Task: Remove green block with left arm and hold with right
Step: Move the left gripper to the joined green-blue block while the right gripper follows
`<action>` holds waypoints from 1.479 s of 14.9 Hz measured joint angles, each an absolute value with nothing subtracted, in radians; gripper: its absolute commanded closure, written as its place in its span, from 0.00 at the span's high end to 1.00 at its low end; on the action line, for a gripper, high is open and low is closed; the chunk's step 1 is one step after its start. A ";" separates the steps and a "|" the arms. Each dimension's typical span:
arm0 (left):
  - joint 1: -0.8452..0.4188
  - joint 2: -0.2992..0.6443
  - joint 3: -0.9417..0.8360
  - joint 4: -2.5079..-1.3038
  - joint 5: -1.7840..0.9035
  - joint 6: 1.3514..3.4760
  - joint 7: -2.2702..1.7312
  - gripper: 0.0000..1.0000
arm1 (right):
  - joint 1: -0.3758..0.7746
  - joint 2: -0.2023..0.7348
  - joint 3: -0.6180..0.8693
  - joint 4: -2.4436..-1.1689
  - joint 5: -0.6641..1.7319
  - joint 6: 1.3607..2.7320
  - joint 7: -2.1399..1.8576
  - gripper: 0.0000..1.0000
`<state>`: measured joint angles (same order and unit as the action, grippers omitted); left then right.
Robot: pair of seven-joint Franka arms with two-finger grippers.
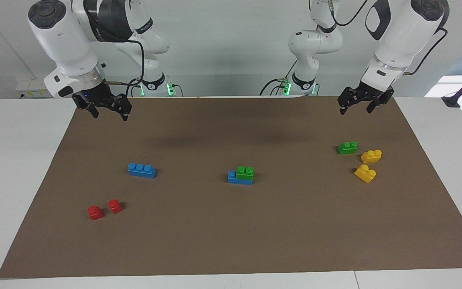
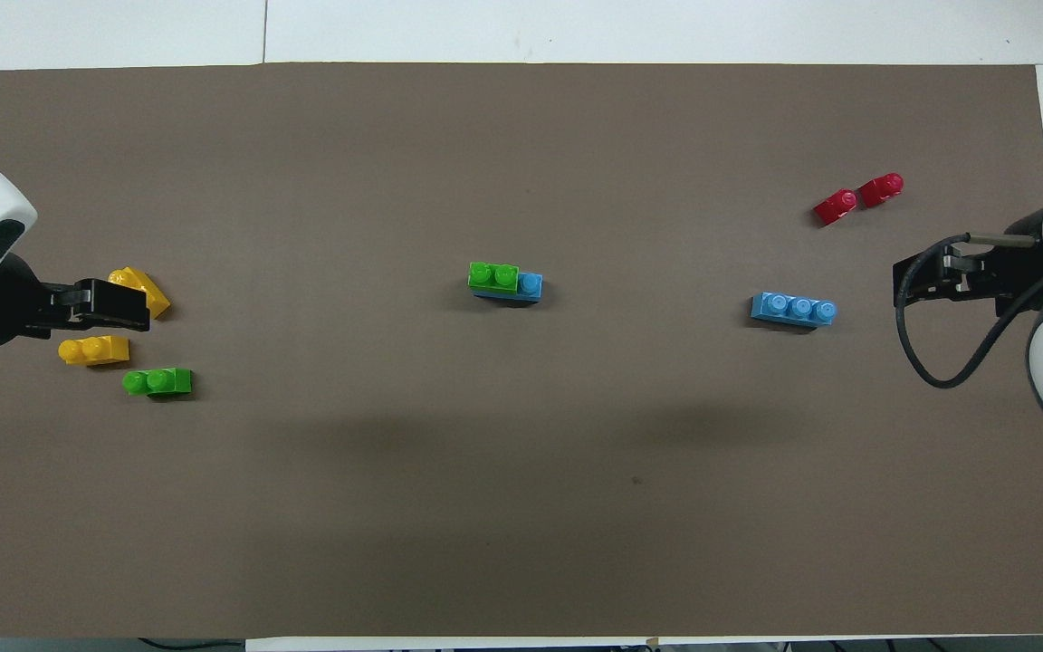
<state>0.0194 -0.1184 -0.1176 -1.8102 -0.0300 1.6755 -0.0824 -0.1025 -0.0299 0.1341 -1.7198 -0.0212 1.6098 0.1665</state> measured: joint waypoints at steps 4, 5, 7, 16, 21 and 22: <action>0.019 -0.118 -0.118 -1.810 -0.030 1.675 -0.082 1.00 | -0.102 -0.032 0.135 -1.724 -0.021 1.610 0.167 1.00; 0.019 -0.118 -0.117 -1.810 -0.031 1.675 -0.082 1.00 | -0.102 -0.032 0.135 -1.725 -0.021 1.610 0.167 1.00; 0.019 -0.118 -0.118 -1.810 -0.034 1.675 -0.084 1.00 | -0.103 -0.032 0.135 -1.726 -0.021 1.610 0.166 1.00; -0.149 -0.115 -0.140 -1.839 -0.107 1.833 -0.860 1.00 | -0.106 -0.029 0.135 -1.749 -0.021 1.650 0.296 0.97; -0.300 -0.088 -0.143 -1.859 -0.107 1.933 -1.361 1.00 | -0.102 0.019 0.137 -1.768 0.085 1.699 0.681 0.94; -0.324 -0.070 -0.143 -1.861 -0.107 1.946 -1.458 1.00 | -0.102 0.031 0.138 -1.768 0.125 1.717 0.761 0.92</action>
